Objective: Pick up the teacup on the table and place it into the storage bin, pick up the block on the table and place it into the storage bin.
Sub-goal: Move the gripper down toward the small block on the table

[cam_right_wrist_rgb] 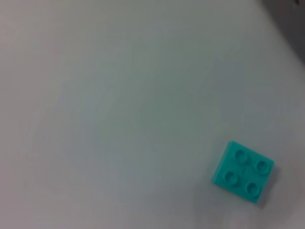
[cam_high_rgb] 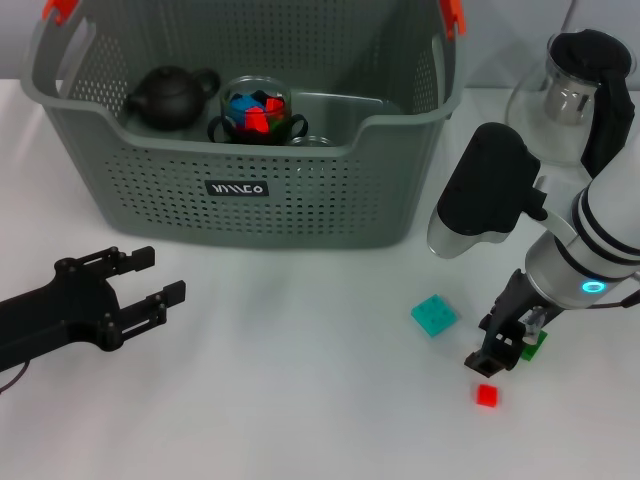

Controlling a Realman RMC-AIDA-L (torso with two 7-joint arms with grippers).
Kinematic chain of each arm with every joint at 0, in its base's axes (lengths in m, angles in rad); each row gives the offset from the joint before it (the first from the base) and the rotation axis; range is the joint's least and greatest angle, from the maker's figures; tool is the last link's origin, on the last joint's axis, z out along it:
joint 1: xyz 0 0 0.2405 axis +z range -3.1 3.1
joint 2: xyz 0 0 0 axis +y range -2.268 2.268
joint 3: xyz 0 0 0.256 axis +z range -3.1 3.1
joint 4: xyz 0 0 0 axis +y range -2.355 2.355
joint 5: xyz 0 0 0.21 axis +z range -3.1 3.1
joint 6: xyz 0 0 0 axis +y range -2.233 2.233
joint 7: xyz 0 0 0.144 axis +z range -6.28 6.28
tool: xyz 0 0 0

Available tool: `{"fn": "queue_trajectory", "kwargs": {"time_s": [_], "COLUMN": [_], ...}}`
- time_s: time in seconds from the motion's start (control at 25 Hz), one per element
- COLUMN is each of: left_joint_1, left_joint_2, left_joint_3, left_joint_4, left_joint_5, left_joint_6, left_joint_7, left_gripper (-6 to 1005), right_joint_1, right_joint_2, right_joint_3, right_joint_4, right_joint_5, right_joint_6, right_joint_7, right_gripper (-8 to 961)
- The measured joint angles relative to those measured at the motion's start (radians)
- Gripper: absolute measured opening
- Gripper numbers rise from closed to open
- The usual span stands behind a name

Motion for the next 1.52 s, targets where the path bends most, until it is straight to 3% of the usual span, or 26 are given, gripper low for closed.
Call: {"fn": "queue_trajectory", "kwargs": {"time_s": [0.32, 0.4, 1.08, 1.52], "left_joint_1": [0.000, -0.001, -0.001, -0.001], "left_joint_2": [0.000, 0.000, 0.000, 0.000], "left_joint_3": [0.000, 0.000, 0.000, 0.000], "left_joint_4": [0.000, 0.000, 0.001, 0.003], "left_joint_5": [0.000, 0.000, 0.000, 0.000], "left_joint_6": [0.000, 0.000, 0.000, 0.000], "left_joint_7": [-0.001, -0.002, -0.001, -0.002], "left_gripper": [613, 613, 614, 613], "right_joint_1": [0.002, 0.002, 0.008, 0.007], "right_joint_2": [0.000, 0.001, 0.002, 0.001], "right_joint_3": [-0.013, -0.022, -0.030, -0.028], "right_joint_4": [0.001, 0.002, 0.013, 0.018], "right_joint_5": [0.000, 0.000, 0.008, 0.009], "right_joint_6": [-0.009, -0.010, -0.010, -0.022], "right_joint_7": [0.000, 0.001, 0.005, 0.011], "right_gripper": [538, 445, 381, 162]}}
